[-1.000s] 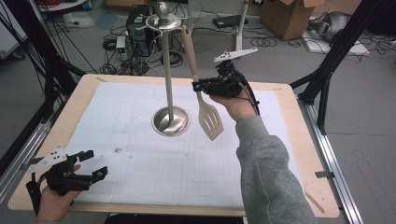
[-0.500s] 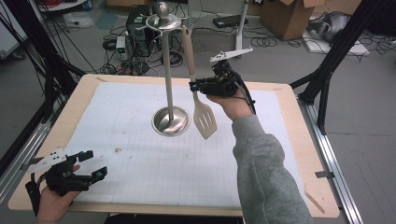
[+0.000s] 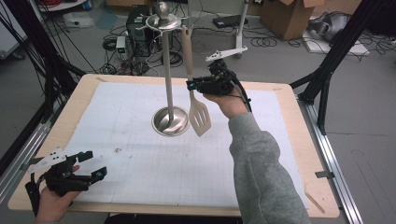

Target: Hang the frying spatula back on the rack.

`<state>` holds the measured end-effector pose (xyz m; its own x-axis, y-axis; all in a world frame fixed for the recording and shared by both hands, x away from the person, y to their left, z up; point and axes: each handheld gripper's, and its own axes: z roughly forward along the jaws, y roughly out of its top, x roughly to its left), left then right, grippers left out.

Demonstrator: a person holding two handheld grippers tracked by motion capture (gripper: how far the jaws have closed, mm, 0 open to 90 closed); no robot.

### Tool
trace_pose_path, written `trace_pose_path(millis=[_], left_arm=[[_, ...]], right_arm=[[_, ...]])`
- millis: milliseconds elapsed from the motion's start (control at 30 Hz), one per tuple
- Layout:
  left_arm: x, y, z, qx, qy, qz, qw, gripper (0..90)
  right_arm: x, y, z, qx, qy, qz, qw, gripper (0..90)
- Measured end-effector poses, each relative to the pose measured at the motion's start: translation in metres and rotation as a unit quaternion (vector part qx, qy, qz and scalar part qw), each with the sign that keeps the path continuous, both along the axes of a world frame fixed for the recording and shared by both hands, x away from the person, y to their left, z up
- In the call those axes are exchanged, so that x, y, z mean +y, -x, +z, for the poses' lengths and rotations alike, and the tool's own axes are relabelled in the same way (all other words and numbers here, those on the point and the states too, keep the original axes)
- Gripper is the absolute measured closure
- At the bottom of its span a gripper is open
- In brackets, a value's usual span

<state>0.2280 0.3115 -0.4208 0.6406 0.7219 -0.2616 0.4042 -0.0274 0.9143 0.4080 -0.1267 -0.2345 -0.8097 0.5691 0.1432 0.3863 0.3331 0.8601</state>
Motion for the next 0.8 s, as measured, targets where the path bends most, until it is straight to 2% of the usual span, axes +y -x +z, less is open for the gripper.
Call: trace_pose_path(millis=[400,800], left_arm=[[0.0003,0.0002,-0.0005,0.000,-0.003,0.001,1.0000,2.5],[0.0005,0.0011,-0.0011,0.002,-0.002,0.004,1.0000,2.5]], right_arm=[[0.0057,-0.0036,-0.0019,-0.003,0.002,-0.003,1.0000,77.7],[0.0088,-0.0064,-0.0032,-0.016,0.008,-0.011,0.9998,77.7]])
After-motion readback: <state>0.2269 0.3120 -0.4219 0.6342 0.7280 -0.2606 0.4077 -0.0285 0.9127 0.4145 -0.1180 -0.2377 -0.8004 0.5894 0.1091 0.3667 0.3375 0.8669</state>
